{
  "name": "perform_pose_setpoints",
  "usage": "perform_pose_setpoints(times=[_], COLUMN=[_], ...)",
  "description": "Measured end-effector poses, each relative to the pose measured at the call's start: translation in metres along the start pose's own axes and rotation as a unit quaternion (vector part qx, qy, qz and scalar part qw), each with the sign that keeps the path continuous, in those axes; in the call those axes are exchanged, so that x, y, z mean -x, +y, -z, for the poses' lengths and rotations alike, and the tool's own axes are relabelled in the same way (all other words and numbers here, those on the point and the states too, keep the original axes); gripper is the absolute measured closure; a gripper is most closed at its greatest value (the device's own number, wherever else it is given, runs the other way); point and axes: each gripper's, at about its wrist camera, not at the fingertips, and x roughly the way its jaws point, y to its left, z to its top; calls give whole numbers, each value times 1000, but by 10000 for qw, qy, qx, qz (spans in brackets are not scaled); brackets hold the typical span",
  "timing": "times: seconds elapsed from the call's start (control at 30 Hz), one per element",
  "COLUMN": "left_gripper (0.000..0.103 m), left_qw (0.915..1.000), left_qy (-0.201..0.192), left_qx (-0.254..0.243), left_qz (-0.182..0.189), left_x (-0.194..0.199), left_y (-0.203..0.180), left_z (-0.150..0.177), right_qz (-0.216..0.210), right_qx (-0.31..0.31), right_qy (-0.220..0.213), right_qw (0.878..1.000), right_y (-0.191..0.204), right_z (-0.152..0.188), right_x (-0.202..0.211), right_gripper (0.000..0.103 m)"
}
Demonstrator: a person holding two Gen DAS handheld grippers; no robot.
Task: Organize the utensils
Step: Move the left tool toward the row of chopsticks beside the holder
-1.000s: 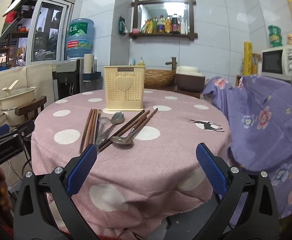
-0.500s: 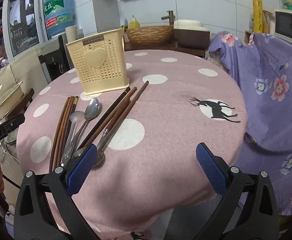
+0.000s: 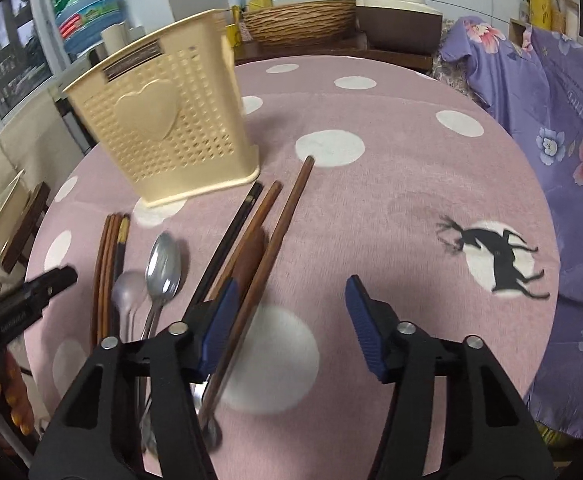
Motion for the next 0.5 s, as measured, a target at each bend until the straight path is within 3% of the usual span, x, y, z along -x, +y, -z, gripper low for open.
perform_pose_setpoints(times=[0.2, 0.5], left_gripper=[74, 79], left_qw=[9998, 9994], left_qy=[163, 253], left_qx=[92, -13], left_qz=[6, -237], left_x=[-14, -36], left_y=[-1, -8], left_z=[-14, -22], right_qz=[42, 29], right_qx=[-269, -200], right_qy=[186, 205], right_qw=[9995, 9996], right_y=[-1, 2], right_z=[-32, -34], right_x=[-25, -34], right_gripper=[58, 58])
